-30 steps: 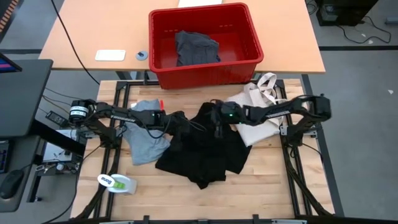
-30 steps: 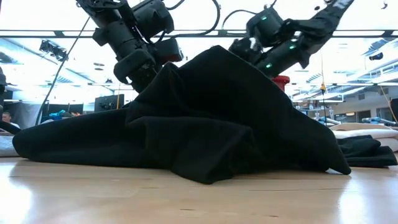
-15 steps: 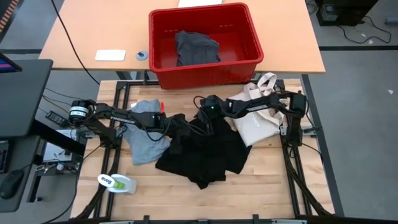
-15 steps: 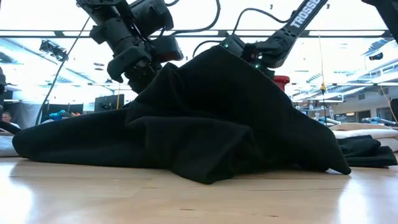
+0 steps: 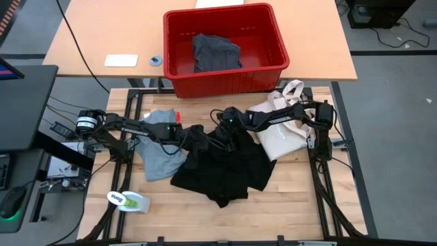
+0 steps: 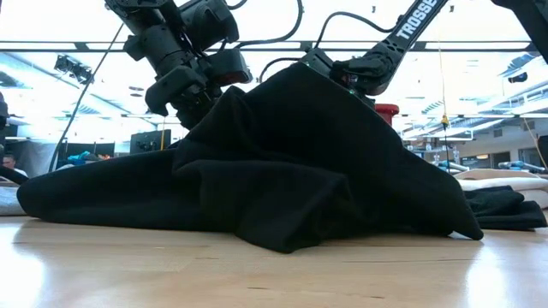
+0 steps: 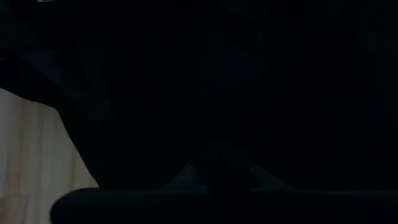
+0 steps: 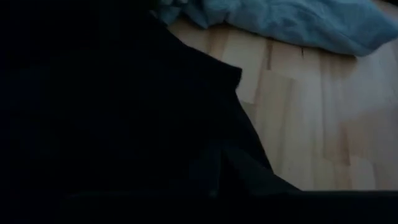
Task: Fold Laundry from Bin
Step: Fold the black shirt
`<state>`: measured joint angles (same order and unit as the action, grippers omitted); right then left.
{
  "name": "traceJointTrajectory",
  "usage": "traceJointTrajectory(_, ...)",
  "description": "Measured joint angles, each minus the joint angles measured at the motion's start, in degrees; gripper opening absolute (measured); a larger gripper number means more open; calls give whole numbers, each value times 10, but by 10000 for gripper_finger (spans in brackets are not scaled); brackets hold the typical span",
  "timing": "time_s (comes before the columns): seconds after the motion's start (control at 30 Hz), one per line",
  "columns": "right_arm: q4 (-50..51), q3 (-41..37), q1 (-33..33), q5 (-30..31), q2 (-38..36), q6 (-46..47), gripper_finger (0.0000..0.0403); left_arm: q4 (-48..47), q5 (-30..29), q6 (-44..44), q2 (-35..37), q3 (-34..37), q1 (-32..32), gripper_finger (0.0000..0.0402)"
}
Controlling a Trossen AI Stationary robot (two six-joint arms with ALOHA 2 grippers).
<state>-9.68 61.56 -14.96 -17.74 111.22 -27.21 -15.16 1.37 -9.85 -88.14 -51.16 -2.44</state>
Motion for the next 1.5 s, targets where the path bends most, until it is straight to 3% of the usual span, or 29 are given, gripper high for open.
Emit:
traceJointTrajectory(0.17, 27, 0, 0, 50, -12, 0, 6, 2, -8, 0, 1, 0, 0, 12)
traceJointTrajectory(0.37, 75, 0, -4, 105, -88, -3, 5, 16, -84, -26, 67, 1, 7, 11)
traceJointTrajectory(0.6, 84, 0, -10, 111, -166, -37, 5, 36, -88, -45, 147, 0, 7, 11)
traceJointTrajectory(0.77, 78, 0, -33, 173, -187, -45, 5, 34, -93, -43, 157, 1, 6, 11)
traceJointTrajectory(1.2, 28, -1, -94, 180, -111, -37, 5, 26, -199, 36, 70, 0, -20, 11)
traceJointTrajectory(1.5, 27, -1, -133, 223, -62, -48, 7, 15, -210, 58, 4, 0, -53, 11)
